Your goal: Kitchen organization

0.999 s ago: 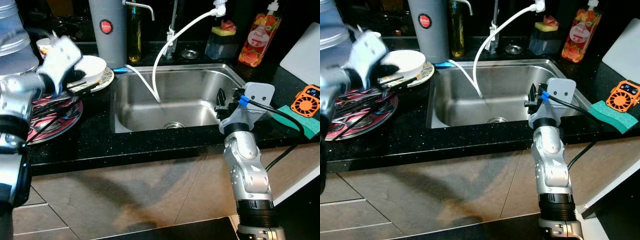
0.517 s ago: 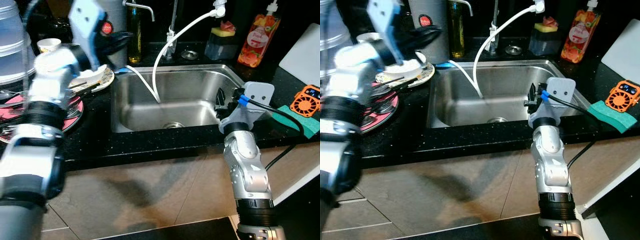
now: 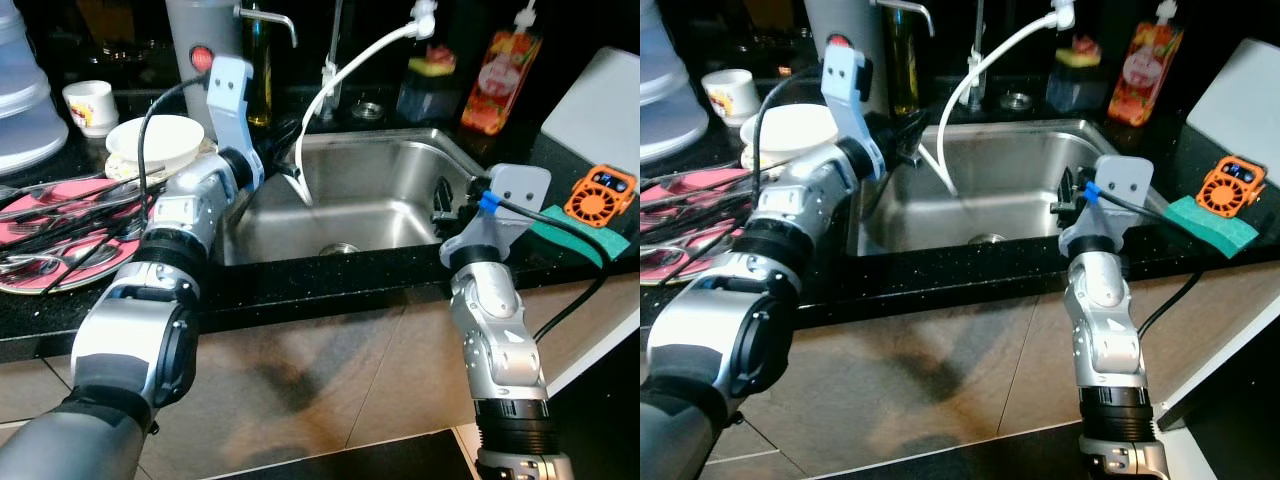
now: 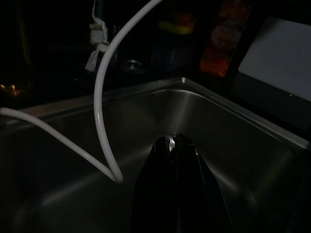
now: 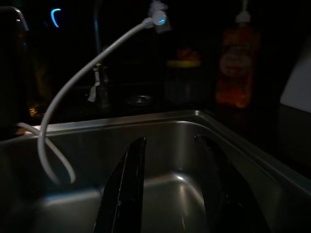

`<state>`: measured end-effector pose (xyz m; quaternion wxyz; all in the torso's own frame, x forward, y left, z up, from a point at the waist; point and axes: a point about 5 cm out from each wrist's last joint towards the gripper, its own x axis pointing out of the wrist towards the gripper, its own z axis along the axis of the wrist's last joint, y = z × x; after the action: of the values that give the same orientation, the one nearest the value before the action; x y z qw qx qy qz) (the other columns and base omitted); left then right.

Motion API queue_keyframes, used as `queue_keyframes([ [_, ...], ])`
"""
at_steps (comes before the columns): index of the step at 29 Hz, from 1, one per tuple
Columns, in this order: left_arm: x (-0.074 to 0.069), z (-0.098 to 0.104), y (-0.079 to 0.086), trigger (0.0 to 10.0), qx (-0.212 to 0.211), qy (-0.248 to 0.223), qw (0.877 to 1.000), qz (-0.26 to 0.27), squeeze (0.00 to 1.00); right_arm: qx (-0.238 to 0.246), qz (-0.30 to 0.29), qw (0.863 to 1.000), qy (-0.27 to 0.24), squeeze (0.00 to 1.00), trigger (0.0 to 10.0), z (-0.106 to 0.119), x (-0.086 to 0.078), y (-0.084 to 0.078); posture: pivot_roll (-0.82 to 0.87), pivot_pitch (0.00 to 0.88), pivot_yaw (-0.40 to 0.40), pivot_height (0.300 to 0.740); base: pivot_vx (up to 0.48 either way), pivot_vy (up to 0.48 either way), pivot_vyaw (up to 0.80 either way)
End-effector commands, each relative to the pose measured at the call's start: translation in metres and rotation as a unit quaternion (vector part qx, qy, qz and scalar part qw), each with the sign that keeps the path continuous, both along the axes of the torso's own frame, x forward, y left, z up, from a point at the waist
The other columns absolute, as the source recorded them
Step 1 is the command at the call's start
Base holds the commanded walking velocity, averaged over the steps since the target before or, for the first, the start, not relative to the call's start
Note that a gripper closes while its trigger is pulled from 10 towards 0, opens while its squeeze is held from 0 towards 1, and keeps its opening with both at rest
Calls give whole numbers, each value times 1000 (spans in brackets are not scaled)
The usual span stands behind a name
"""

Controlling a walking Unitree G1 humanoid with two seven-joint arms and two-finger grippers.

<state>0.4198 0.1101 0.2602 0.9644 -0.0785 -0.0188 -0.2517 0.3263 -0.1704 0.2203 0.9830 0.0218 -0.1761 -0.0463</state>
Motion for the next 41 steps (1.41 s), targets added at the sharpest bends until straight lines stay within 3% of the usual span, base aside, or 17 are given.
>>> queue_keyframes([
  [1, -3, -37, 3, 10000, -7, 77, 997, 7, 31, 0, -5, 1000, -1, 0, 10000, 1, -2, -1, 12, 0, -16, 740, 0, 0, 0],
  [2, -4, -40, 1, 10000, -4, 83, 997, 2, 937, 0, -5, 1000, -1, 0, 10000, 2, -2, -1, 12, 0, -16, 740, 0, 0, 0],
  [3, -5, -43, 0, 10000, 3, 87, 996, -1, 1000, 0, -5, 1000, -1, 0, 10000, 1, -2, -1, 12, 0, -16, 740, 0, 0, 0],
  [14, -4, -38, 0, 10000, 28, 61, 998, 7, 1000, 2, -4, 1000, 0, 0, 10000, 1, -2, 0, 19, 0, -16, 740, 0, 0, 0],
  [15, -2, -32, 1, 10000, 58, 47, 997, 22, 0, 2, -4, 1000, -1, 0, 10000, 1, -2, 0, 19, 0, -16, 740, 0, 0, 0],
  [17, -1, -29, 0, 10000, 80, 37, 996, 33, 0, 3, -4, 1000, -1, 0, 10000, 1, -2, 0, 19, 0, -16, 740, 0, 0, 0],
  [19, 3, -17, 4, 10000, 172, 19, 979, 111, 0, 3, -4, 1000, -1, 0, 10000, 1, -2, 0, 19, 0, -16, 740, 0, 0, 0],
  [20, 3, -17, 4, 10000, 172, 19, 979, 111, 0, 3, -4, 1000, -1, 0, 10000, 1, -2, 0, 19, 0, -16, 740, 0, 0, 0],
  [21, 5, -8, 8, 10000, 222, -6, 960, 170, 0, 3, -3, 1000, 0, 0, 10000, 1, -1, 0, 22, 0, -17, 740, 0, 0, 0],
  [22, 5, -8, 8, 10000, 222, -6, 960, 170, 0, 3, -3, 1000, 0, 0, 10000, 1, -1, 0, 22, 0, -17, 740, 0, 0, 0],
  [23, 5, 3, 9, 10000, 244, -33, 947, 204, 0, 4, -3, 1000, 0, 0, 10000, 1, -1, 0, 22, 0, -17, 740, 0, 0, 0],
  [24, 5, 3, 9, 10000, 244, -33, 947, 204, 0, 4, -3, 1000, 0, 0, 10000, 1, -1, 0, 22, 0, -17, 740, 0, 0, 0],
  [28, -5, 10, -17, 10000, 238, -99, 962, 89, 0, 4, -1, 1000, 2, 0, 10000, -1, -1, 1, 40, 0, -27, 740, 0, 0, 0],
  [31, -11, 11, -22, 10000, 222, -127, 963, 79, 0, 3, 2, 1000, 3, 0, 10000, -1, -1, 2, 40, 0, -27, 740, 0, 0, 0],
  [34, -15, 8, -25, 10000, 188, -118, 973, 69, 0, 2, 5, 1000, 2, 0, 10000, 0, 1, 3, 44, 0, -35, 740, 0, 0, 0],
  [41, -15, 11, -16, 10000, 198, -117, 968, 99, 0, 1, 11, 1000, 2, 0, 10000, 1, 2, 4, 53, 0, -45, 740, 0, 0, 0],
])
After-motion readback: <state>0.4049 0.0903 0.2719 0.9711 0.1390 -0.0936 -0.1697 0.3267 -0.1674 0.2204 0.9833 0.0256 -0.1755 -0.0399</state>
